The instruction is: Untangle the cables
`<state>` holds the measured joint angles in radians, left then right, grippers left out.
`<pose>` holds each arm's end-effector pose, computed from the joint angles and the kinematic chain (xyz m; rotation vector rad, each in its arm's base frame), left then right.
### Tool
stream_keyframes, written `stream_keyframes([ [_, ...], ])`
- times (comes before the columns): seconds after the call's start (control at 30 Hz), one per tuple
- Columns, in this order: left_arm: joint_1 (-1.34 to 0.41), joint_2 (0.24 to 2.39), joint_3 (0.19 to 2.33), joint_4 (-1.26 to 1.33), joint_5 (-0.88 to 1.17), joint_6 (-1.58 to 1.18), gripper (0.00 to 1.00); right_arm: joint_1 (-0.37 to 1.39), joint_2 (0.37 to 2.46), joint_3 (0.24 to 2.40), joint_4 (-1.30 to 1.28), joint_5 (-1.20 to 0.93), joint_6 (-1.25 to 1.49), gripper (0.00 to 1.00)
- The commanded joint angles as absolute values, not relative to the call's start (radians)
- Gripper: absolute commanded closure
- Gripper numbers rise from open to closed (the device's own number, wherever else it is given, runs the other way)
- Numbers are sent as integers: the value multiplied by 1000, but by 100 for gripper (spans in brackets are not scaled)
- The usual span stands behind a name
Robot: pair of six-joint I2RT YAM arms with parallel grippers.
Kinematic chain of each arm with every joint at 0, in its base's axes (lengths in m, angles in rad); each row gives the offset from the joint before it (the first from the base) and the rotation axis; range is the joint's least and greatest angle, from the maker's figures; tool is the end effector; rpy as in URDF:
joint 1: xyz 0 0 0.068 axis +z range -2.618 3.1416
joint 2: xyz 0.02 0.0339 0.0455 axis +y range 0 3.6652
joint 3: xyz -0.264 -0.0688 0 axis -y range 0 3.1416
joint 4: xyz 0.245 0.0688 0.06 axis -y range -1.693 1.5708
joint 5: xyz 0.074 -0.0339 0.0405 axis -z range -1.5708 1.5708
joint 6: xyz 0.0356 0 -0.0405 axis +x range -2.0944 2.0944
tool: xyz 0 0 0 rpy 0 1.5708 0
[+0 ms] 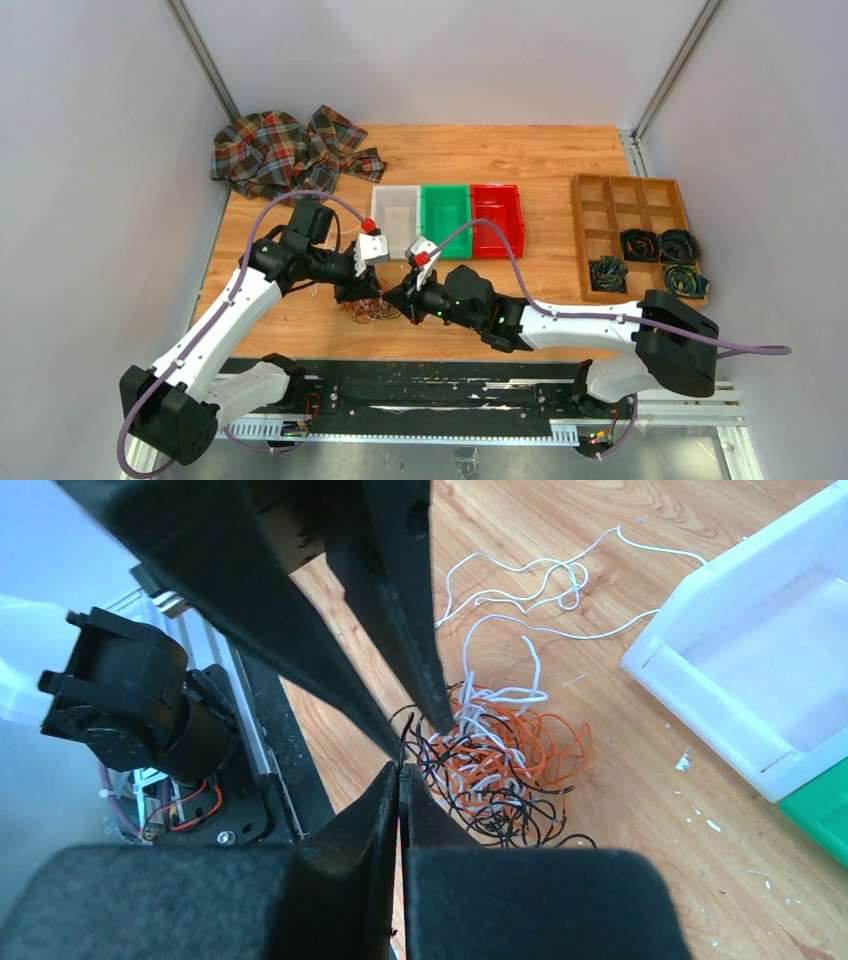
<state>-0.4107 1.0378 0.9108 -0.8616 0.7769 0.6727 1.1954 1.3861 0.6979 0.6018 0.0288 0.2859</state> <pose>0.1653 -0.0992 0.2864 1.4529 1.8577 -0.8582 0.1139 0.2862 0.2543 -0.7597 1.6072 1.0811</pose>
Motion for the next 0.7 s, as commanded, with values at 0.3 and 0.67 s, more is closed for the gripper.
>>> stream_keyframes([
  [0.3,-424,1030,901,-738,780,537,93,1186,1338,721,639,-3,309,96],
  [0.67,-425,981,1133,-817,632,240,99,1187,1234,647,685,259,269,49],
])
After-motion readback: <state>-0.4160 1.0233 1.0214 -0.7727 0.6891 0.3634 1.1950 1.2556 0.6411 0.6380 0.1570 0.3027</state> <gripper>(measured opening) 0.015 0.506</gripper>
